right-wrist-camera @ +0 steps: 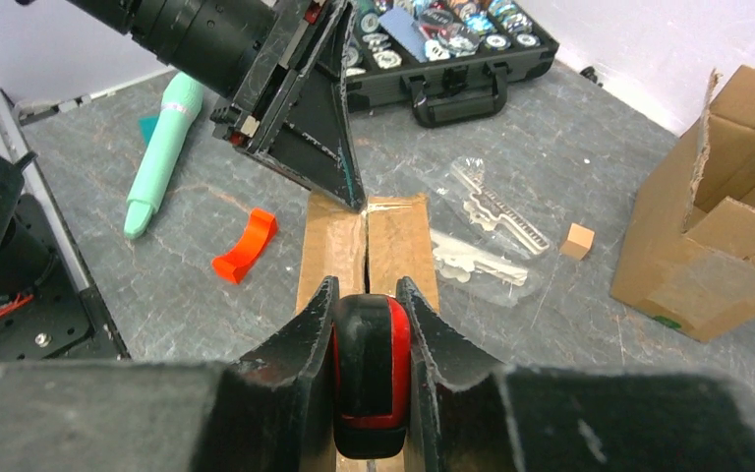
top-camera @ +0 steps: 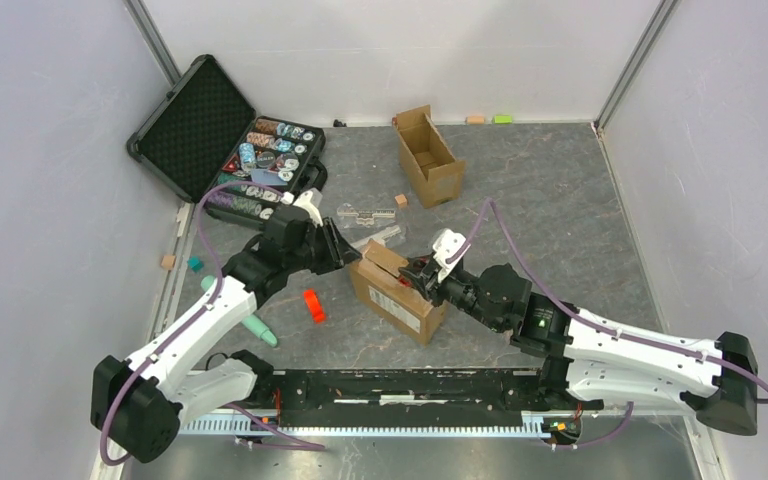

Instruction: Unpack the express box

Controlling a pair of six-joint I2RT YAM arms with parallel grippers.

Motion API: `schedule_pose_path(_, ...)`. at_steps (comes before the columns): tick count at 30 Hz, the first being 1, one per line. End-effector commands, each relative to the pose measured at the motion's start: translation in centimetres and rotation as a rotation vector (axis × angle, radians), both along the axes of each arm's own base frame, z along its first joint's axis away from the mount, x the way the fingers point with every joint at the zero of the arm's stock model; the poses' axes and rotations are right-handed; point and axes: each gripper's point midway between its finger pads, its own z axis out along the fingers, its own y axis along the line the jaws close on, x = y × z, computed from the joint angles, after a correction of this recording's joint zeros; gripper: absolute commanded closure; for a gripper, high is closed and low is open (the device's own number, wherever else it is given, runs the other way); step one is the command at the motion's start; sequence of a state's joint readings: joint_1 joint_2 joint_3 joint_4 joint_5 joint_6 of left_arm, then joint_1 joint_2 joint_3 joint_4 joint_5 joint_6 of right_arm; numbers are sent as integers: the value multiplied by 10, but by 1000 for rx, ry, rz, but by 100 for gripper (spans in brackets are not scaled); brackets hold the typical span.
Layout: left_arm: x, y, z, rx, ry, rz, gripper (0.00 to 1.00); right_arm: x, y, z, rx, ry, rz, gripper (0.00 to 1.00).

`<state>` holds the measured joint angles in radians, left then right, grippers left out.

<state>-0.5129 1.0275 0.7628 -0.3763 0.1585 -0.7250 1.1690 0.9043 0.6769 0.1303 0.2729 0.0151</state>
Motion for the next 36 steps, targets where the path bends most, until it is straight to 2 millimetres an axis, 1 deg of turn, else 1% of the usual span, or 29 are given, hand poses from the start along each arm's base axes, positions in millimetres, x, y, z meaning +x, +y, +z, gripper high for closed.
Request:
schedule_pose_path(1,22,53,-24,197,26,174,61,16,-8,-12,-34,-37,-93,100)
schedule_pose_path(3,32,55,-16,195,4,174,61,25,-4,0,-8,-72,-120,100)
schedule_pose_path(5,44,60,-3,200,-30,184,61,31,2,15,28,-104,-135,100)
schedule_pose_path(7,51,60,14,194,-68,170,61,35,5,24,57,-125,-149,100)
schedule_pose_path(9,57,56,33,180,-110,152,61,39,7,26,71,-133,-164,100)
schedule_pose_path(11,59,52,46,166,-129,130,61,40,9,24,84,-130,-168,100)
schedule_pose_path(14,57,40,68,104,-150,88,61,37,11,21,93,-116,-147,100)
schedule_pose_path(17,52,20,93,-27,-179,51,61,35,9,15,91,-103,-146,100)
schedule_pose_path(19,50,0,105,-127,-188,21,60,34,10,13,91,-93,-139,100)
schedule_pose_path(23,51,-46,116,-290,-173,-35,58,32,14,13,96,-80,-122,100)
schedule_pose_path(24,51,-57,116,-329,-167,-43,58,32,14,14,98,-77,-121,100)
schedule_pose_path(26,51,-73,110,-379,-143,-51,58,32,14,15,100,-72,-124,100)
schedule_pose_path(28,49,-80,88,-376,-93,-41,59,32,15,16,94,-66,-126,100)
schedule_pose_path(29,48,-79,77,-364,-70,-28,59,33,15,18,91,-62,-130,100)
schedule_pose_path(31,44,-71,47,-332,-17,18,60,33,13,23,82,-59,-137,100)
schedule_pose_path(33,40,-62,27,-300,3,54,60,32,13,29,94,-34,-141,100)
schedule_pose_path(36,34,-51,4,-257,24,88,60,31,11,35,85,-15,-143,100)
